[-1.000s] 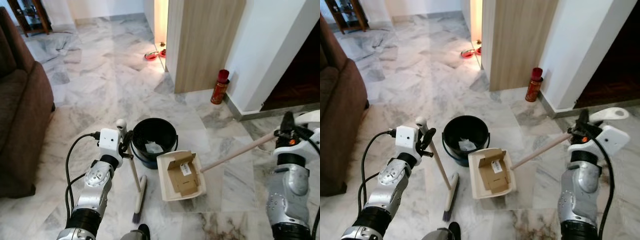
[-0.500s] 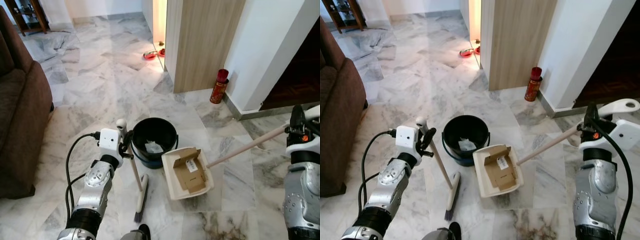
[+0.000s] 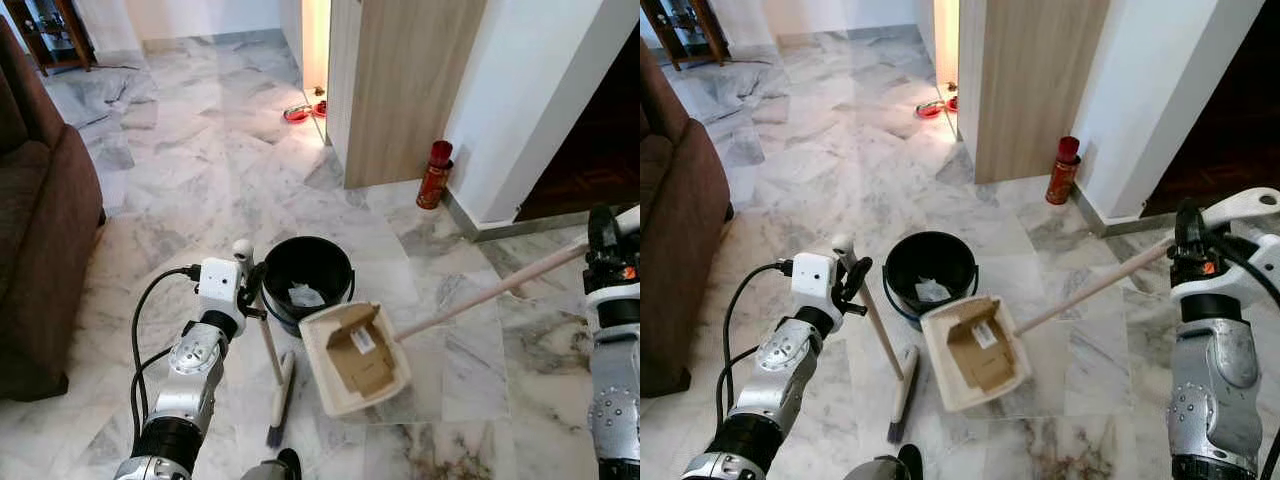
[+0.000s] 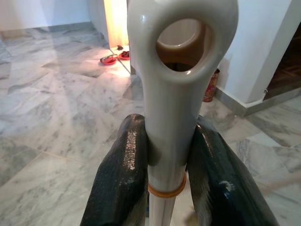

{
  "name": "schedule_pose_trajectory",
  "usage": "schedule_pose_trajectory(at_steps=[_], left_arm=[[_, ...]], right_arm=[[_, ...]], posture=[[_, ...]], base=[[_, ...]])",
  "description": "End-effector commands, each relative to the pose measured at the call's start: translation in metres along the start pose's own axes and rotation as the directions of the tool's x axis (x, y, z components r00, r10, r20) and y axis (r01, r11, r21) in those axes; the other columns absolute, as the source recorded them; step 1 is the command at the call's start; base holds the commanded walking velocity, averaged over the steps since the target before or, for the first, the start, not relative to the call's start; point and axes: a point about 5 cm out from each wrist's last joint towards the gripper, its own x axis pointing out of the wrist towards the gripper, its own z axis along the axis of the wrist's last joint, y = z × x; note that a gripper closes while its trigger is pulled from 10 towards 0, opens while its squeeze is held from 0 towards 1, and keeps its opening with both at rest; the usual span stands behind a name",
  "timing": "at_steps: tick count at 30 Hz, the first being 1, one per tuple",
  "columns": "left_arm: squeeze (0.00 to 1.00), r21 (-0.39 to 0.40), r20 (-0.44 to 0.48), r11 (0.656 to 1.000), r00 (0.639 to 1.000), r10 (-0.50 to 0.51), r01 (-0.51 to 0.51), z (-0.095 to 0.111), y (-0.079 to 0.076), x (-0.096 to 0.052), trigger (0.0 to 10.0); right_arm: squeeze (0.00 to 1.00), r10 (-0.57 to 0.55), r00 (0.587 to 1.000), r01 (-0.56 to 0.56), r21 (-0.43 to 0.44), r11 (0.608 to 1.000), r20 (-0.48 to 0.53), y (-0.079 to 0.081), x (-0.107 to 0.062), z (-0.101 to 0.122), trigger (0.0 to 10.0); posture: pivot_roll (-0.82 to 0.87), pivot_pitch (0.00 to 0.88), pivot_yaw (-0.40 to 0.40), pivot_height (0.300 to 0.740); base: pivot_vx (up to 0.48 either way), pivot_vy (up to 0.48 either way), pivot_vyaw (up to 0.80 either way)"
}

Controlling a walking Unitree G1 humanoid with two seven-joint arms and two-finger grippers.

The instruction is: Sweep floor

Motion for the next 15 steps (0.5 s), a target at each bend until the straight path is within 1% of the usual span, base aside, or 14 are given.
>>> schedule_pose_trajectory(at_steps=[1,2,3,4,5,8,10,13,15], left_arm=[[0.0,0.012,0.02,1.0,1.0,-0.005,0.004,0.004,0.001,0.002,10.0],[0.0,0.012,0.02,1.0,1.0,-0.005,0.004,0.004,0.001,0.002,10.0],[0.0,0.012,0.02,1.0,1.0,-0.005,0.004,0.004,0.001,0.002,10.0],[0.0,0.012,0.022,1.0,1.0,-0.004,0.003,0.004,0.001,0.002,10.0],[0.0,0.012,0.023,1.0,1.0,-0.003,0.003,0.005,0.001,0.002,10.0],[0.0,0.011,0.025,1.0,1.0,-0.002,0.001,0.005,0.0,0.002,10.0],[0.0,0.011,0.035,1.0,0.999,0.007,-0.008,0.005,0.001,0.001,10.0],[0.0,0.022,0.048,1.0,0.999,0.018,-0.019,0.007,0.002,0.0,10.0],[0.0,0.027,0.056,0.999,0.998,0.035,-0.036,0.007,0.004,-0.001,10.0]], right_arm=[[0.0,0.038,0.991,-0.044,0.048,0.998,0.13,0.013,0.008,0.026,10.0],[0.0,0.042,0.989,-0.052,0.063,0.997,0.145,0.016,0.01,0.028,10.0],[0.0,0.042,0.989,-0.052,0.063,0.997,0.145,0.016,0.01,0.028,10.0],[0.0,0.05,0.984,-0.065,0.083,0.994,0.172,0.023,0.013,0.032,10.0],[0.0,0.053,0.982,-0.071,0.092,0.993,0.182,0.026,0.014,0.034,10.0],[0.0,0.069,0.978,-0.091,0.108,0.99,0.195,0.033,0.017,0.036,10.0],[0.0,0.057,0.975,-0.087,0.134,0.987,0.216,0.038,0.019,0.037,10.0],[0.0,0.04,0.973,-0.075,0.147,0.986,0.226,0.04,0.021,0.037,10.0],[0.0,0.044,0.976,-0.077,0.148,0.986,0.213,0.046,0.021,0.033,10.0]], posture=[[0.13,0.078,0.005,0.74],[0.13,0.078,0.005,0.74],[0.13,0.078,0.005,0.74],[0.13,0.077,0.005,0.74],[0.13,0.079,0.004,0.74],[0.13,0.078,0.003,0.74],[0.13,0.08,0.001,0.74],[0.13,0.08,0.0,0.74],[0.13,0.082,-0.002,0.74]], base=[[0.0,0.0,0.0],[0.0,0.0,0.0],[0.0,0.0,0.0],[0.0,0.0,0.0],[0.0,0.0,0.0],[0.0,0.0,0.0],[0.0,0.0,0.0],[0.0,0.0,0.0],[0.0,0.0,0.0]])
